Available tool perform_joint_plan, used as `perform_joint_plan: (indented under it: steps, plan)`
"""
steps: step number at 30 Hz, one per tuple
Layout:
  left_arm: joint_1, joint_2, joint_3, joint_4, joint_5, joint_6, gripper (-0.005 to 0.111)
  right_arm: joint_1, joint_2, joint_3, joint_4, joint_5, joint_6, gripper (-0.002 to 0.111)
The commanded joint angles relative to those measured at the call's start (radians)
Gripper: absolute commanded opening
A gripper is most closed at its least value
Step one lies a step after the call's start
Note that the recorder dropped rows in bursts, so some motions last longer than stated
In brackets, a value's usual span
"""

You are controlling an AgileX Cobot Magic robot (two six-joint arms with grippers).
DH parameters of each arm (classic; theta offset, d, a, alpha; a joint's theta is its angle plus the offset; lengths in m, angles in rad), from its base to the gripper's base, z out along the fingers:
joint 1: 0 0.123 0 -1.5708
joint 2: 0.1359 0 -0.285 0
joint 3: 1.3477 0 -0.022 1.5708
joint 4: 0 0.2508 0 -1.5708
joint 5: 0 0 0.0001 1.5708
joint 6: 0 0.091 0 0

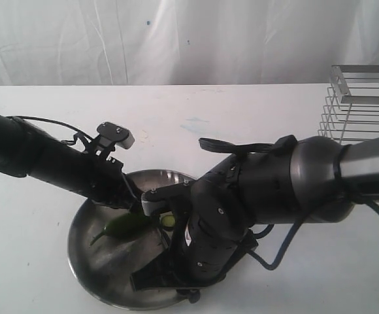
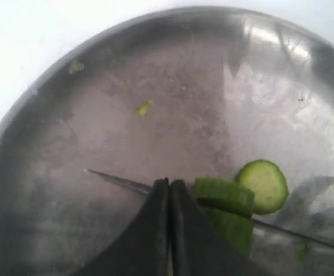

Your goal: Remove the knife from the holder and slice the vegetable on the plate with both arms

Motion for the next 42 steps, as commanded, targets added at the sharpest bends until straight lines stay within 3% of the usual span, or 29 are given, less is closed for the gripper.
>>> perform_joint_plan:
  steps: [1, 26, 33, 42]
  plan:
    - [-0.006, -0.064, -0.021, -0.032, 0.026, -0.007, 0.000, -0.002, -0.012, 0.004, -0.011, 0.002, -0.006, 0.000]
    - [-0.006, 0.050, -0.027, -0.123, -0.053, 0.082, 0.000, -0.002, -0.012, 0.004, -0.007, 0.001, -0.002, 0.000]
    - [-0.006, 0.035, -0.066, -0.227, 0.063, 0.082, 0.000, -0.002, -0.012, 0.004, -0.007, -0.007, -0.003, 0.000]
    - [-0.008, 0.122, -0.062, -0.221, 0.069, 0.089, 0.000, -0.002, -0.012, 0.004, -0.007, -0.011, -0.003, 0.000]
